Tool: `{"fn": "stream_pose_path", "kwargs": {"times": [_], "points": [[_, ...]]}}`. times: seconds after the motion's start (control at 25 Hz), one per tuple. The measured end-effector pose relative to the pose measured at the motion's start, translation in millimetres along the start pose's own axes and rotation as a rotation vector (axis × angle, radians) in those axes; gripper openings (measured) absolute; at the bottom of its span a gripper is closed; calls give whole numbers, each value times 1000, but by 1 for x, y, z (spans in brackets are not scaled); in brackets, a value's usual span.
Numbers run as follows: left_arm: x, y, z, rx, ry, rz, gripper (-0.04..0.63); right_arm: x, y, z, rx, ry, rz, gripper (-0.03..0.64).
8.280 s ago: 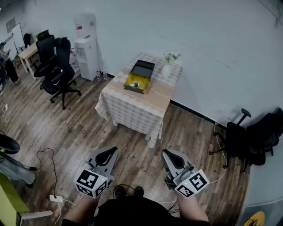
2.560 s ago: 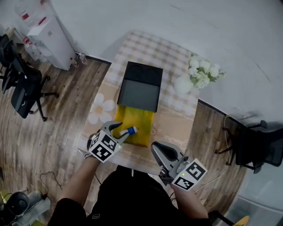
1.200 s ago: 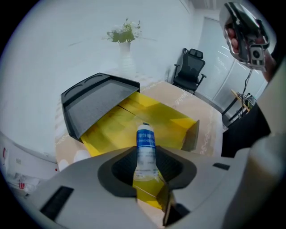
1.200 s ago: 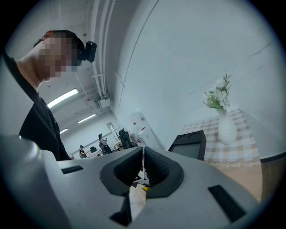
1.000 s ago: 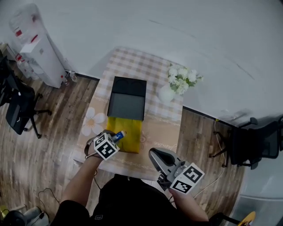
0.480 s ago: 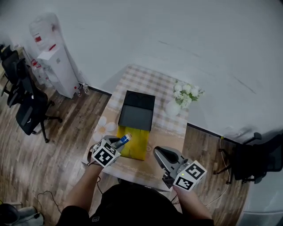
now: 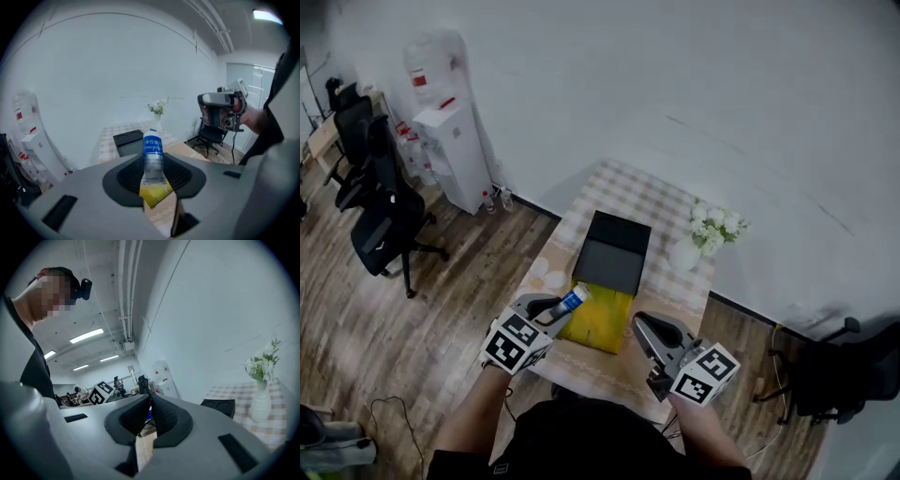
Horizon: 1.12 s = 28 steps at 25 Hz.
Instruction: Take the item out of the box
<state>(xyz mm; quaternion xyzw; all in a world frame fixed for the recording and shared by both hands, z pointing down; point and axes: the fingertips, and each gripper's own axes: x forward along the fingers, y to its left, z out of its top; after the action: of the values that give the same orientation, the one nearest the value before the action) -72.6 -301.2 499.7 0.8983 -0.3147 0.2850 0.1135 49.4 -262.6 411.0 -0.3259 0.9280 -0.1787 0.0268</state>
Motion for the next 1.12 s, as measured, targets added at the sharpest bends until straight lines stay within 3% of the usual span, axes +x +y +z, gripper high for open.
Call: {"fn": "stream_pose_path", "kwargs": {"times": [0.48, 1.12], "points": [[-73, -11, 54, -17, -214, 56, 133, 6, 17, 31, -86, -32, 41, 38], [-147, -26, 108, -45, -531, 124, 132, -15, 78, 60, -207, -150, 186, 37]]}}
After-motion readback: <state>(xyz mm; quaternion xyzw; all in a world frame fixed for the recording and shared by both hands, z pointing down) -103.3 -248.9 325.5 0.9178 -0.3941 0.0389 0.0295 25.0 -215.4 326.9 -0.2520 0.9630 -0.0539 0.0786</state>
